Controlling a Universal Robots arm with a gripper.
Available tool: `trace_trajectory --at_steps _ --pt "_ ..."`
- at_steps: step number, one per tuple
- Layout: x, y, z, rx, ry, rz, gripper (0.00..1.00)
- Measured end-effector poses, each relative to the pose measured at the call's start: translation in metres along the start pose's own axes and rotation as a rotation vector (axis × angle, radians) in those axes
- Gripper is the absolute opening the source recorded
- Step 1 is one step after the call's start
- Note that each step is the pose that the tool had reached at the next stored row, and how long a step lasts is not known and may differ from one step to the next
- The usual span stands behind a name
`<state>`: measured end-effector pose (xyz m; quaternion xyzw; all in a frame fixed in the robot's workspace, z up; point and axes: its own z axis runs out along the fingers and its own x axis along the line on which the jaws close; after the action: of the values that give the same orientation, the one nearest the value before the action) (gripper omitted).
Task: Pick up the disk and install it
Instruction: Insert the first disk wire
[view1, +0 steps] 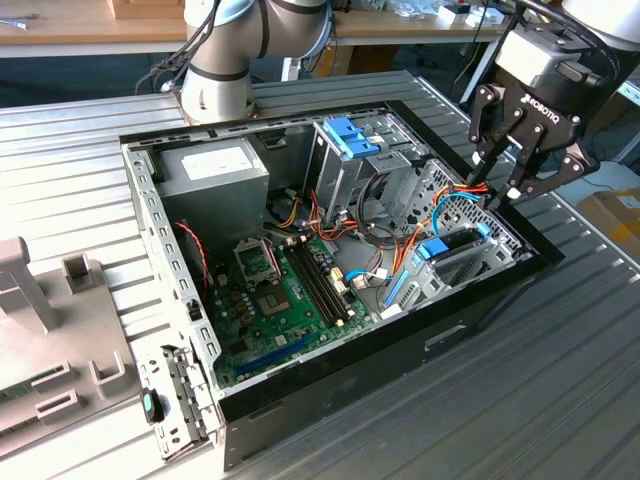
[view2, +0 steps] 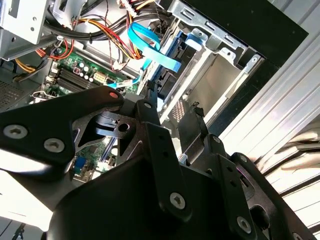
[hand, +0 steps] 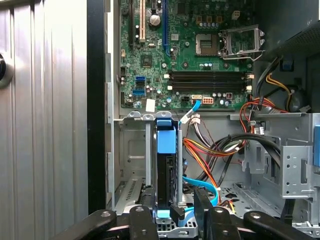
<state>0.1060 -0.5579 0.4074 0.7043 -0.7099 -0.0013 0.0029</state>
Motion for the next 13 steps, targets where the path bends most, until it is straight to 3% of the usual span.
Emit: trace_trajectory --at_steps 10,13 --pt "-0.0001 0.0005 0.0000 0.0000 0.0000 0.000 0.44" --pt "-0.0017 -0.0054 0.0001 0.0000 0.0002 -0.028 0.44"
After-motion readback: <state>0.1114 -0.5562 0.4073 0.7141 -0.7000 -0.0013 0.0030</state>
